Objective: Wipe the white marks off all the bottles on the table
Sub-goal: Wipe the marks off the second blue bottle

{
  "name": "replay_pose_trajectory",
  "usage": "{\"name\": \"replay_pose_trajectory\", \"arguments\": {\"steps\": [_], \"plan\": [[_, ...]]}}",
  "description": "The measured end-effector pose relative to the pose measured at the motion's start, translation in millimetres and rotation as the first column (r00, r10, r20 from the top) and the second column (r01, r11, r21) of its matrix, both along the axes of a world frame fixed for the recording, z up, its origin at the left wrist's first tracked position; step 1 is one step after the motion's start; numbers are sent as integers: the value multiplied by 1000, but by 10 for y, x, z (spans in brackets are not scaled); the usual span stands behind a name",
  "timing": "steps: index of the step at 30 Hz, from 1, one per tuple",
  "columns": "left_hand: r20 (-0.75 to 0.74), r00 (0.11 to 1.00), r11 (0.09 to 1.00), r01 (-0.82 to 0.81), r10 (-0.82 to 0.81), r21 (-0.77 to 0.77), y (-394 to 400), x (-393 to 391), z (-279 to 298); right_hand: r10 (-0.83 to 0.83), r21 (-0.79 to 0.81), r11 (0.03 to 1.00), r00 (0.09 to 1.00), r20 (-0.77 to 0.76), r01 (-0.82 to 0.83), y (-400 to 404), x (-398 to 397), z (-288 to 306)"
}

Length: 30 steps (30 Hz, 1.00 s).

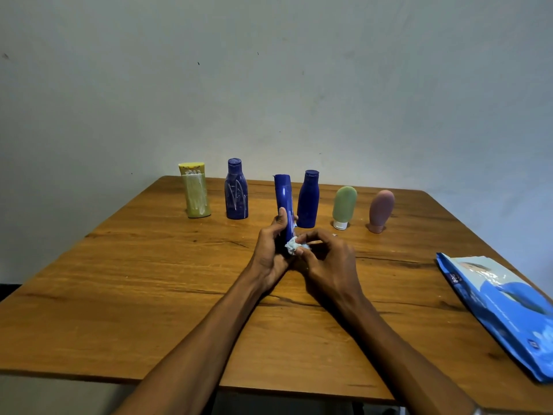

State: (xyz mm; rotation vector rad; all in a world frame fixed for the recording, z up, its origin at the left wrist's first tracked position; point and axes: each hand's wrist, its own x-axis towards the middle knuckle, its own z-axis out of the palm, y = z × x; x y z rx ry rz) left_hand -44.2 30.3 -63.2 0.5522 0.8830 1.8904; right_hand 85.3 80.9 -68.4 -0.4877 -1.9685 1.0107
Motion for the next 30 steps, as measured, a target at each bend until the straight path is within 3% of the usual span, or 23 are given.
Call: {"name": "replay_pose_trajectory", "arguments": {"steps": [5, 12, 20, 30], "plan": [[79, 997, 1000, 25, -25, 2, 10, -13, -16, -49, 6, 999, 999, -11, 49, 25, -15, -24], [68, 997, 998, -45, 47, -33, 14, 23, 12, -78, 56, 995, 997, 21, 77, 27, -10, -33], [87, 992, 994, -90, 95, -60, -39, -2, 46, -8, 179, 984, 1000, 8, 6, -19, 4, 0], [101, 995, 999, 4, 0, -33, -44, 51, 89, -154, -59, 987, 981, -121, 148, -17, -32, 23]]}}
